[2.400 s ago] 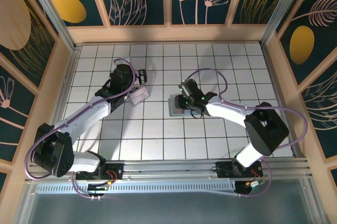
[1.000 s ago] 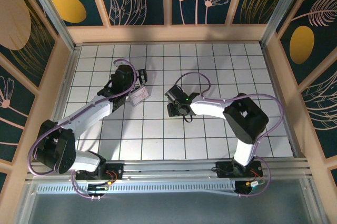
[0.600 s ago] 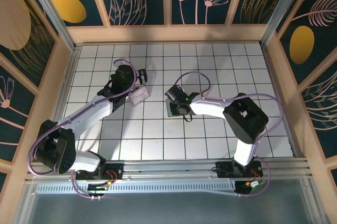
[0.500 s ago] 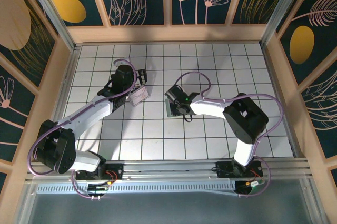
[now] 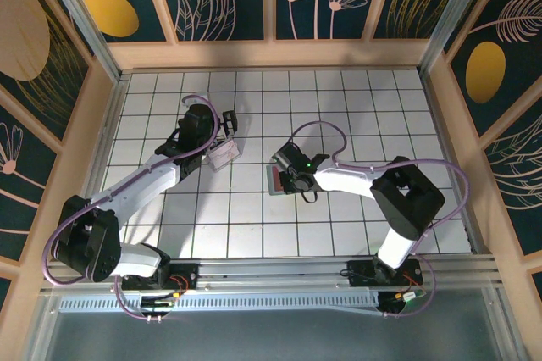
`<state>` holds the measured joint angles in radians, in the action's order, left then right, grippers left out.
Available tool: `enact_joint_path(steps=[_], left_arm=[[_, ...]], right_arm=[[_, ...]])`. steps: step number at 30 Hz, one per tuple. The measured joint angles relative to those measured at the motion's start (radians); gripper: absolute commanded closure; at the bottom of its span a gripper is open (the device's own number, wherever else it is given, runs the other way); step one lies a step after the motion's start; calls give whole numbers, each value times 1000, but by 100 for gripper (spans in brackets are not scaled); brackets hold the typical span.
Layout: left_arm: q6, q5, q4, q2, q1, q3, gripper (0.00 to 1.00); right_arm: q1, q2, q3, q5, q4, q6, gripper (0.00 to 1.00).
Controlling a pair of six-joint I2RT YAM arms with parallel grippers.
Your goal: Take the credit cards out of the card holder
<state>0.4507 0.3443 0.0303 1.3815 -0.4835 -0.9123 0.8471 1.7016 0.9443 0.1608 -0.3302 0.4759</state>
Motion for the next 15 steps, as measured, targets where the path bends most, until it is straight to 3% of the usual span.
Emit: enact_joint_path(steps=[5, 15], left_arm=[[0, -4, 0, -1, 0, 0, 1], [0, -3, 0, -1, 0, 0, 1]], right_arm=[[0, 0, 3, 47, -26, -4, 61], [2, 0, 18, 150, -64, -3, 58]])
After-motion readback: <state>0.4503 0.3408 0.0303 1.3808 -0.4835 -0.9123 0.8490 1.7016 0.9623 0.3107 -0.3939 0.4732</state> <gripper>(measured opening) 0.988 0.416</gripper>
